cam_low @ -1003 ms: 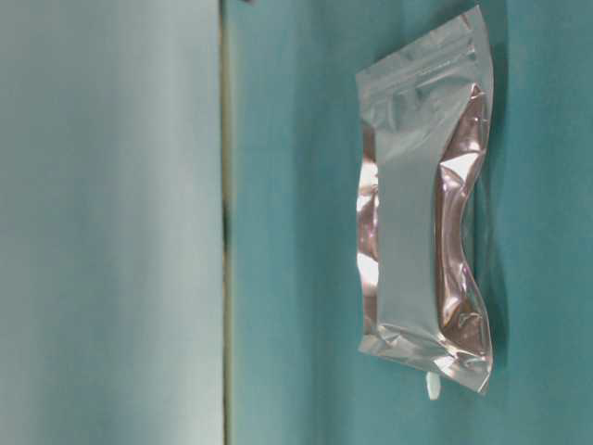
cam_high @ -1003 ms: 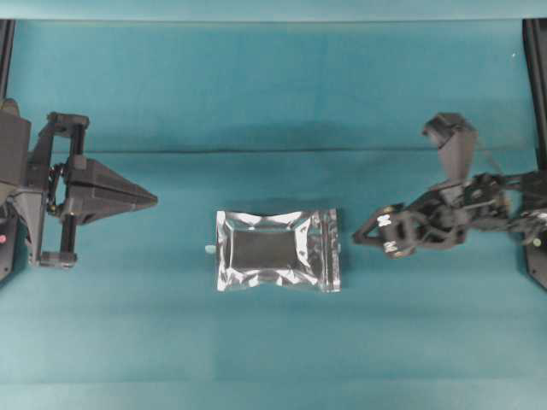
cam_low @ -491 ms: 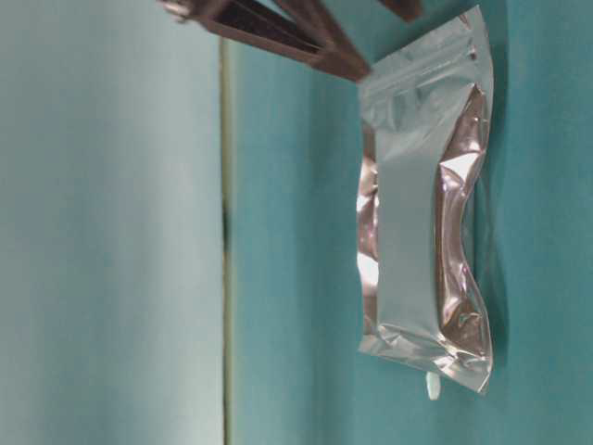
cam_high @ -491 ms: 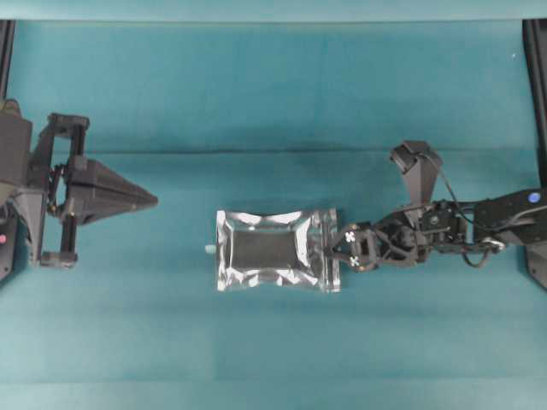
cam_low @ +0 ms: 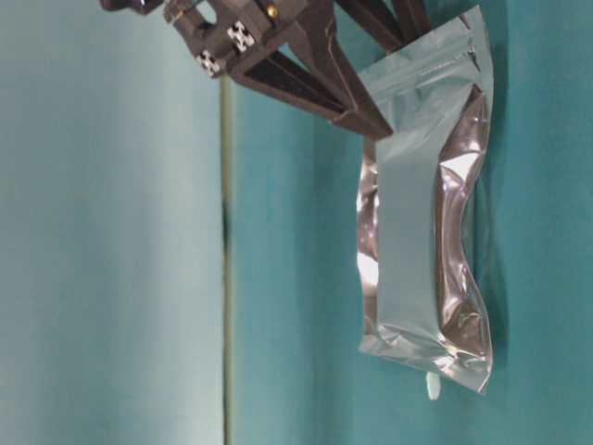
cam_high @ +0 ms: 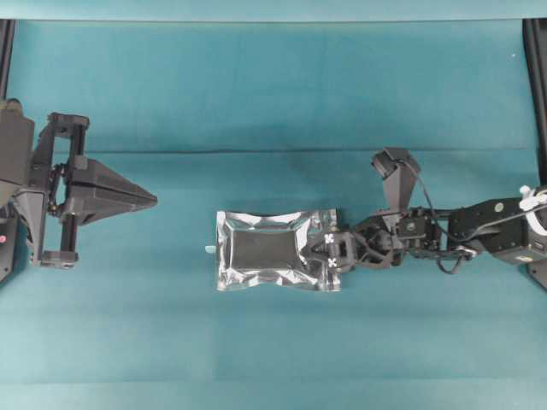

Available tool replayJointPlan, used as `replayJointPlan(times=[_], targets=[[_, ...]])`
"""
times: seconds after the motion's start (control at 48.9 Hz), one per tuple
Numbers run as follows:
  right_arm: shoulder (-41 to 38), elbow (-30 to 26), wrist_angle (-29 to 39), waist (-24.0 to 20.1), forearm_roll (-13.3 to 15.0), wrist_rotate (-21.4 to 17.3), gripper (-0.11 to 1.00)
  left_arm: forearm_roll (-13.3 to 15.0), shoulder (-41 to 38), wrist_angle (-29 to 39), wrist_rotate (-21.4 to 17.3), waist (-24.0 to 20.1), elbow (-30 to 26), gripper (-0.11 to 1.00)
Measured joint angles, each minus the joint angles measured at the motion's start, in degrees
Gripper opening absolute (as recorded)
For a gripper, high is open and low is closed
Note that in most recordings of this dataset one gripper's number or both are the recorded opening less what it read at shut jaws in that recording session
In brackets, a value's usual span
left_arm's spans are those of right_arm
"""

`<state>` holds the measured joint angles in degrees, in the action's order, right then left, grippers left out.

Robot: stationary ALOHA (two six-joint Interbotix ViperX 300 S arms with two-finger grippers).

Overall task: Hand over the silver zip bag and make it stand upright.
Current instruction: 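Grasp the bag's right edge with the right gripper and lift it upright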

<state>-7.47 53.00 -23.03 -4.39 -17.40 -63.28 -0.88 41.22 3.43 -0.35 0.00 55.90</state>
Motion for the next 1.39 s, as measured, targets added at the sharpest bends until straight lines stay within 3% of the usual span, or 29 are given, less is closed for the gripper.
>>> replayJointPlan(times=[0.225, 0.348, 0.471, 0.675, 0.798, 1.187, 1.392], targets=[[-0.4, -0.4, -0.1, 0.0, -0.2, -0.1, 0.98, -0.1, 0.0, 0.2, -0.1, 0.0, 0.0, -0.09], [-0.5, -0.4, 0.5, -0.1, -1.5, -0.1, 0.91, -0.1, 0.0, 0.1, 0.0, 0.0, 0.1, -0.09], [-0.7, -0.4, 2.3, 0.3, -2.0, -0.1, 0.71, -0.1, 0.1, 0.1, 0.0, 0.0, 0.0, -0.09], [-0.7, -0.4, 3.5, 0.8, -2.1, 0.0, 0.22, -0.1, 0.2, 0.1, 0.3, 0.0, 0.0, -0.09], [-0.6, -0.4, 2.7, 0.9, -2.1, 0.0, 0.05, -0.1, 0.3, 0.1, 0.2, 0.0, 0.0, -0.09], [2.5, -0.2, 2.2, 2.2, -1.8, 2.2, 0.02, -0.1, 0.4, 0.1, 0.2, 0.0, 0.0, -0.09], [8.5, -2.0, 9.9, 4.0, -0.5, 7.3, 0.02, -0.1, 0.4, 0.1, 0.2, 0.0, 0.0, -0.09]])
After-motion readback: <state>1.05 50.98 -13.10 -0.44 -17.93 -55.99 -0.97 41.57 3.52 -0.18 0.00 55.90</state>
